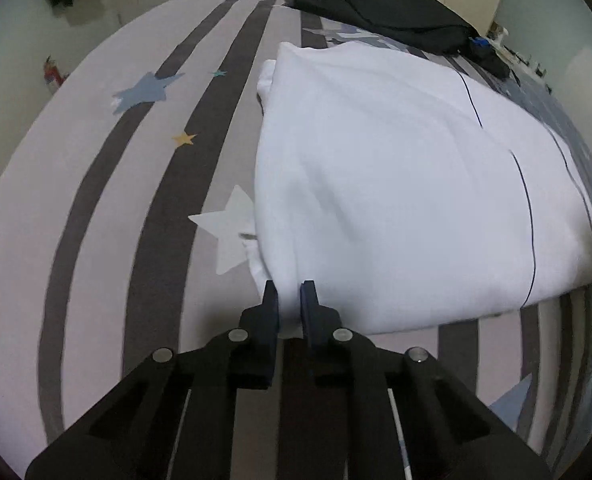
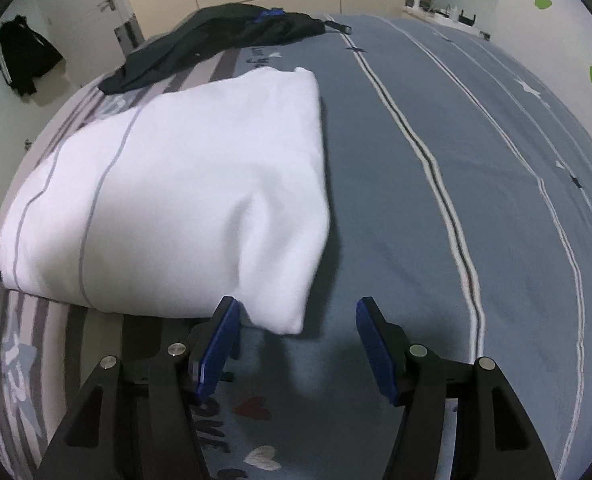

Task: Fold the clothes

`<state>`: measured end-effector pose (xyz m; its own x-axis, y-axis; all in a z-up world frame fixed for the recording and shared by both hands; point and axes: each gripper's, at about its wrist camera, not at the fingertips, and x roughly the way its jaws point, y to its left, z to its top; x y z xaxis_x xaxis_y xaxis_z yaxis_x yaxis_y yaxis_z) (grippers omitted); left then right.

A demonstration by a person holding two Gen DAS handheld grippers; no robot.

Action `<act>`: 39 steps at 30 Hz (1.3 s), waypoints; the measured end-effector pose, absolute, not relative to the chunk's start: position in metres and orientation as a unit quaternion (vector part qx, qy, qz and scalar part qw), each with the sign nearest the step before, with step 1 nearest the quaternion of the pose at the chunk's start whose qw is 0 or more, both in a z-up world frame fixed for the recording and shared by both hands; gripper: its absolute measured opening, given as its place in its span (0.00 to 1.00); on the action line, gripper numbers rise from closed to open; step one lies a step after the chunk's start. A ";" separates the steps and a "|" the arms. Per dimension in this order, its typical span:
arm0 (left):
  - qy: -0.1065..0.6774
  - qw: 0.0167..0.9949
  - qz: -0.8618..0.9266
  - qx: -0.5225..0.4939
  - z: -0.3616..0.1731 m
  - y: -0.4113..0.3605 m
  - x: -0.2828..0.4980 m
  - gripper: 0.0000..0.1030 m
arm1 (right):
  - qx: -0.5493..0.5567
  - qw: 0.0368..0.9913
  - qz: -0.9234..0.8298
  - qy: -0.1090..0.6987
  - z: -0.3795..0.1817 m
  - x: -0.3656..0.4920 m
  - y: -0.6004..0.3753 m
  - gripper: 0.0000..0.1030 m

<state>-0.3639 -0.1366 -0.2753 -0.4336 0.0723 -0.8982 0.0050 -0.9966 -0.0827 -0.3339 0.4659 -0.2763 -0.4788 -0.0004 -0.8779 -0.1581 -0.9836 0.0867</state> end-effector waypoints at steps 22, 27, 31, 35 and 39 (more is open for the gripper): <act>0.005 -0.001 0.864 -0.504 -0.240 -0.150 -0.380 0.05 | -0.510 0.014 0.859 0.051 -0.262 -0.338 0.479 0.10; 0.027 0.001 0.856 -0.517 -0.249 -0.151 -0.376 0.05 | -0.567 0.038 0.822 0.029 -0.293 -0.335 0.511 0.04; 0.031 0.001 0.857 -0.514 -0.249 -0.148 -0.375 0.06 | -0.564 0.099 0.817 0.070 -0.295 -0.316 0.551 0.04; 0.024 0.000 0.854 -0.520 -0.253 -0.146 -0.372 0.06 | -0.536 0.066 0.833 0.120 -0.279 -0.317 0.538 0.10; 0.008 0.001 0.849 -0.528 -0.255 -0.147 -0.371 0.11 | -0.501 0.036 0.855 0.130 -0.262 -0.337 0.505 0.27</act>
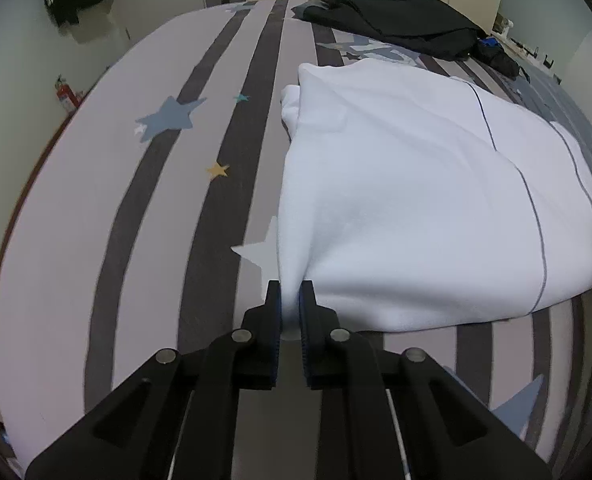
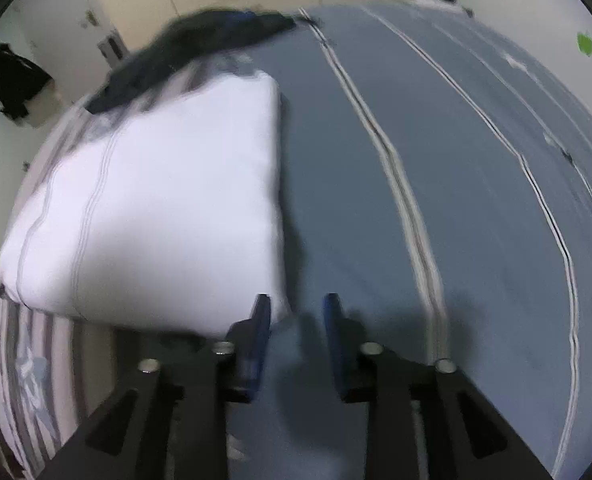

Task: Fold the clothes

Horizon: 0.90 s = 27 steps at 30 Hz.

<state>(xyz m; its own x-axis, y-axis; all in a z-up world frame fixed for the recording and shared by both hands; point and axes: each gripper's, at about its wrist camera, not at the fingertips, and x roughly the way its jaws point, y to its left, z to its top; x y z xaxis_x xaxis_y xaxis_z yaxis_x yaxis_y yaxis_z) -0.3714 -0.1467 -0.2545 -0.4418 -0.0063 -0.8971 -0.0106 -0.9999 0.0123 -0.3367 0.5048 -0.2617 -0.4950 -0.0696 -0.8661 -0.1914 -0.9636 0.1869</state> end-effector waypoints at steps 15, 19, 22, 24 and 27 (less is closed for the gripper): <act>-0.010 0.033 0.872 -0.489 -0.224 -0.098 -0.417 0.13 | -0.493 0.050 0.858 0.137 -0.311 -0.381 0.473 0.40; 0.033 0.016 0.846 -0.531 -0.271 -0.086 -0.440 0.13 | -0.487 0.081 0.861 0.118 -0.297 -0.391 0.484 0.40; 0.035 -0.011 0.847 -0.531 -0.273 -0.097 -0.446 0.13 | -0.482 0.110 0.863 0.103 -0.287 -0.407 0.498 0.40; 0.029 -0.047 0.863 -0.503 -0.253 -0.102 -0.445 0.13 | -0.472 0.109 0.869 0.099 -0.277 -0.423 0.500 0.40; -0.016 -0.035 0.879 -0.475 -0.235 -0.097 -0.458 0.13 | -0.448 0.079 0.886 0.089 -0.259 -0.456 0.485 0.42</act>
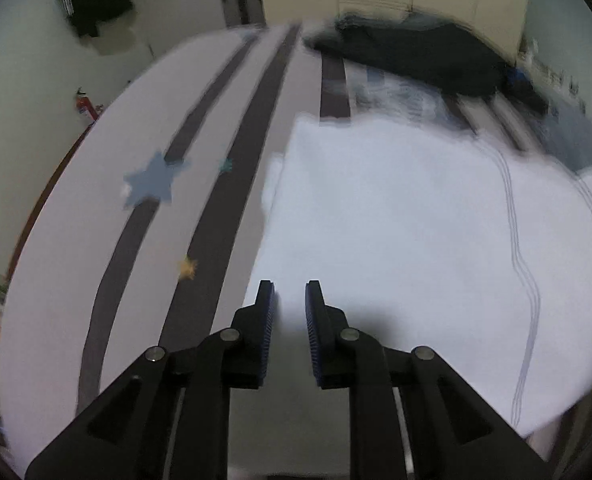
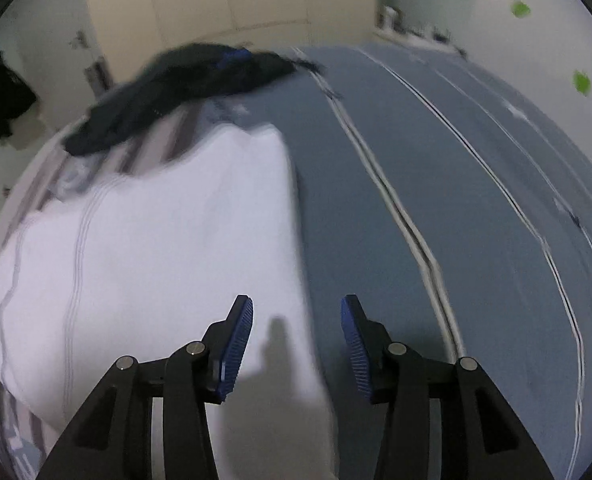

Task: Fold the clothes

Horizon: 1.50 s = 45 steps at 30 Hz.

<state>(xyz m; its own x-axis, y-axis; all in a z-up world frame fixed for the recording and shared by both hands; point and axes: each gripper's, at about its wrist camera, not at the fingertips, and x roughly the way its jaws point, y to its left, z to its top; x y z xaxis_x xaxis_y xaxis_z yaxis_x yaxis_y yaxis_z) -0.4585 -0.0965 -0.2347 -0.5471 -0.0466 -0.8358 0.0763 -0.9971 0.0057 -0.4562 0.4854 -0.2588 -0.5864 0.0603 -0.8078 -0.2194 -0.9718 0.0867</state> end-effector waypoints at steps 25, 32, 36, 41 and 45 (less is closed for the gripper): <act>0.088 -0.022 -0.875 0.476 -0.278 -0.060 -0.589 0.21 | -0.438 -0.018 0.890 0.122 -0.294 -0.595 0.437 0.44; -0.004 -0.014 -0.861 0.508 -0.301 -0.076 -0.600 0.19 | -0.483 0.023 0.871 0.091 -0.327 -0.601 0.483 0.35; 0.031 0.016 -0.867 0.498 -0.284 -0.092 -0.600 0.19 | -0.478 0.024 0.873 0.089 -0.316 -0.601 0.489 0.29; -0.035 0.015 -0.858 0.513 -0.292 -0.093 -0.587 0.20 | -0.456 0.047 0.885 0.081 -0.301 -0.587 0.500 0.37; -0.022 0.016 -0.862 0.507 -0.290 -0.105 -0.581 0.19 | -0.494 0.053 0.864 0.074 -0.324 -0.584 0.516 0.46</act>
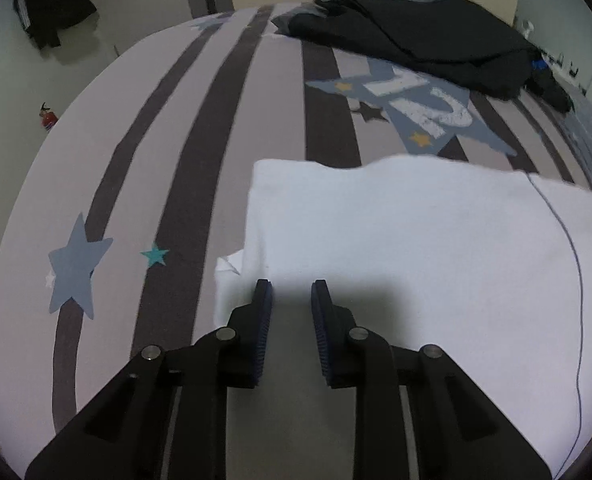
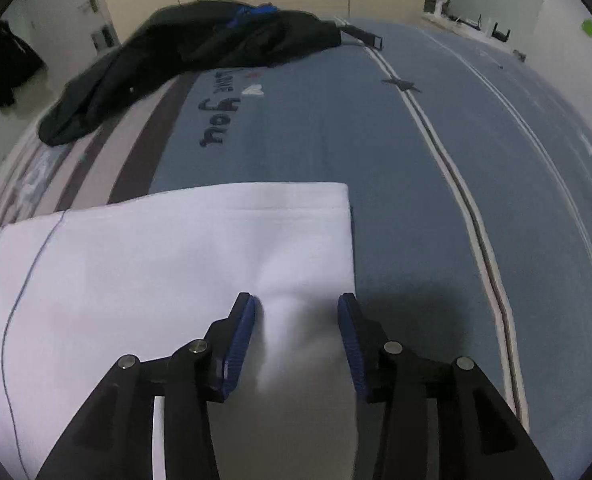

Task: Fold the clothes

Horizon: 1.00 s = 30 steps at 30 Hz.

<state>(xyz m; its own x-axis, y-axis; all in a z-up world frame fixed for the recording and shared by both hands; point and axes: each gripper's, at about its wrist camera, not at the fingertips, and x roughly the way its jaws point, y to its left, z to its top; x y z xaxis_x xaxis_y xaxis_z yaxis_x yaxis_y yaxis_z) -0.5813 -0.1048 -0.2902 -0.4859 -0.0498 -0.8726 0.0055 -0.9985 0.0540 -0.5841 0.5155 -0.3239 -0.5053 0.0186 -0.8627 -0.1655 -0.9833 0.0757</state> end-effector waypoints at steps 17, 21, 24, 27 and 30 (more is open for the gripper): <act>0.104 0.051 -0.855 0.505 -0.237 -0.184 -0.412 0.54 | -0.473 0.026 0.878 0.076 -0.260 -0.410 0.444 0.49; 0.132 0.060 -0.843 0.519 -0.253 -0.190 -0.390 0.56 | -0.478 0.024 0.874 0.087 -0.264 -0.385 0.424 0.49; 0.158 0.068 -0.829 0.531 -0.267 -0.196 -0.378 0.56 | -0.481 0.022 0.872 0.090 -0.266 -0.373 0.409 0.49; 0.183 0.067 -0.822 0.535 -0.274 -0.203 -0.366 0.56 | -0.482 0.020 0.871 0.091 -0.265 -0.368 0.394 0.49; 0.201 0.066 -0.819 0.533 -0.277 -0.206 -0.357 0.58 | -0.481 0.014 0.872 0.085 -0.264 -0.366 0.379 0.50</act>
